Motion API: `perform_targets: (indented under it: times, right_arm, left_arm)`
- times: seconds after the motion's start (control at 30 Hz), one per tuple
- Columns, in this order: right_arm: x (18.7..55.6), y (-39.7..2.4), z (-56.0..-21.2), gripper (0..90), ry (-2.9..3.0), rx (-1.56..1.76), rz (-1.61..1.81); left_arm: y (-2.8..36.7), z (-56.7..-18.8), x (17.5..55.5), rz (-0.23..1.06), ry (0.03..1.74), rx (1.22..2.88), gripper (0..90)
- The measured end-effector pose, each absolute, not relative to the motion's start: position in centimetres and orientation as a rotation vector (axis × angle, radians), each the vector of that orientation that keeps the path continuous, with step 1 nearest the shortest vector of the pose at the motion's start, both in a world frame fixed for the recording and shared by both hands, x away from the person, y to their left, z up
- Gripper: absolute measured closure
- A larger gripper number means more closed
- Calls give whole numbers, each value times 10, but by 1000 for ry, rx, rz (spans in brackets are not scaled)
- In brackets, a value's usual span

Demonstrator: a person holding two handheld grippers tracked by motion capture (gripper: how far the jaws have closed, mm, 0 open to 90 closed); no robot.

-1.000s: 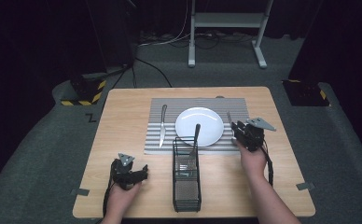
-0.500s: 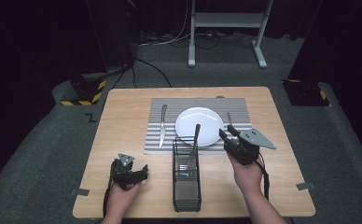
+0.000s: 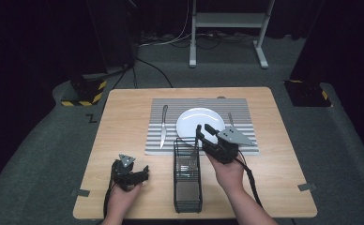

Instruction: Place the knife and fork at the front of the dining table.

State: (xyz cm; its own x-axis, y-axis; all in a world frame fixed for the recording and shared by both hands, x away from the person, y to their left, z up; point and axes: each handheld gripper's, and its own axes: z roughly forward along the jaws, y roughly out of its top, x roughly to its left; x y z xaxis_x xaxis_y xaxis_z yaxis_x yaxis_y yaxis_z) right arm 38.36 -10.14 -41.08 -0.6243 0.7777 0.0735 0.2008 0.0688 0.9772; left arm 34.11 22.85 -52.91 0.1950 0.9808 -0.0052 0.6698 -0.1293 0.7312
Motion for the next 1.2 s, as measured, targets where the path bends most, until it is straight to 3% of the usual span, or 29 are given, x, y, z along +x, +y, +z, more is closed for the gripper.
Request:
perform_targets:
  times: [0.27,1.2]
  right_arm:
    - [383,-92,-414,866,1952,926,1671]
    - [339,-111,-322,869,1663,722,1830]
  left_arm:
    - [228,-529,341,663,1539,1871,126]
    - [228,-529,341,663,1539,1871,126]
